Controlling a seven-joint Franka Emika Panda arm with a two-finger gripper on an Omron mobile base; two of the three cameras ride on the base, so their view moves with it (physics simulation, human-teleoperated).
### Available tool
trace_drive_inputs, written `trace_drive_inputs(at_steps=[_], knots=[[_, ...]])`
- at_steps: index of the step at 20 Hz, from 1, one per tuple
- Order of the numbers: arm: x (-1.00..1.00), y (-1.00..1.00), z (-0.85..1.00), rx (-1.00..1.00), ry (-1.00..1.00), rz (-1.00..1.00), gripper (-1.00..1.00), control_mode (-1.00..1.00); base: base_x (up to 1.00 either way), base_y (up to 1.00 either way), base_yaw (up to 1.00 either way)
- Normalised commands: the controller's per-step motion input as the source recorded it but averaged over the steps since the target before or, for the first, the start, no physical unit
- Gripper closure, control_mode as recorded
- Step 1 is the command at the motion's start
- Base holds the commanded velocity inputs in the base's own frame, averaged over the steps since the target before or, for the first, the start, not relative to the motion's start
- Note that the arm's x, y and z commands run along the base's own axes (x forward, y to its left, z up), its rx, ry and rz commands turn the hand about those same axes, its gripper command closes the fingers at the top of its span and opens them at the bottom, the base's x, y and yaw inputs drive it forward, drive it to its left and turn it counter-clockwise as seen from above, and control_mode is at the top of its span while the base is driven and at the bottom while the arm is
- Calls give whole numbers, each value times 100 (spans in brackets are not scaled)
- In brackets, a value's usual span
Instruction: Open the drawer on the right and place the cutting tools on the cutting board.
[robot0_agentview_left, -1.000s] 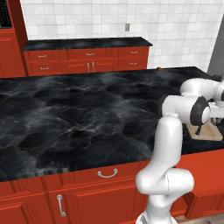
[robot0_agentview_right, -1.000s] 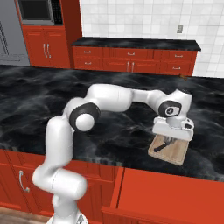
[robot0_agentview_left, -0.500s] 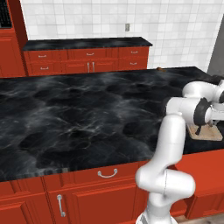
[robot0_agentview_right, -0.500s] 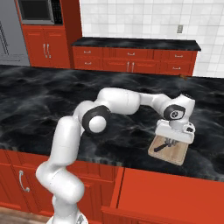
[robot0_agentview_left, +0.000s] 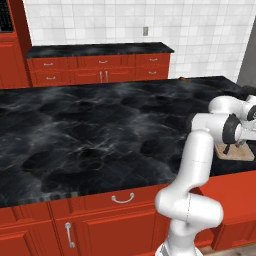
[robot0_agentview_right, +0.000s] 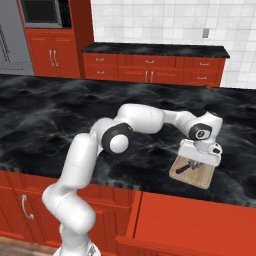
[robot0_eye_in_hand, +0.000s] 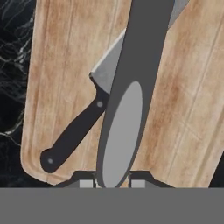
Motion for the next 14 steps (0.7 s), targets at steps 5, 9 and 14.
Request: trace_drive_inputs(at_steps=[5,9,14], knots=[[0,0,-1,0,0,0,-100,-100,0,0,0],[0,-2,0,0,0,0,-100,-100,0,0,0],[-15,0,16,0,-4,0,-100,-100,0,0,0]])
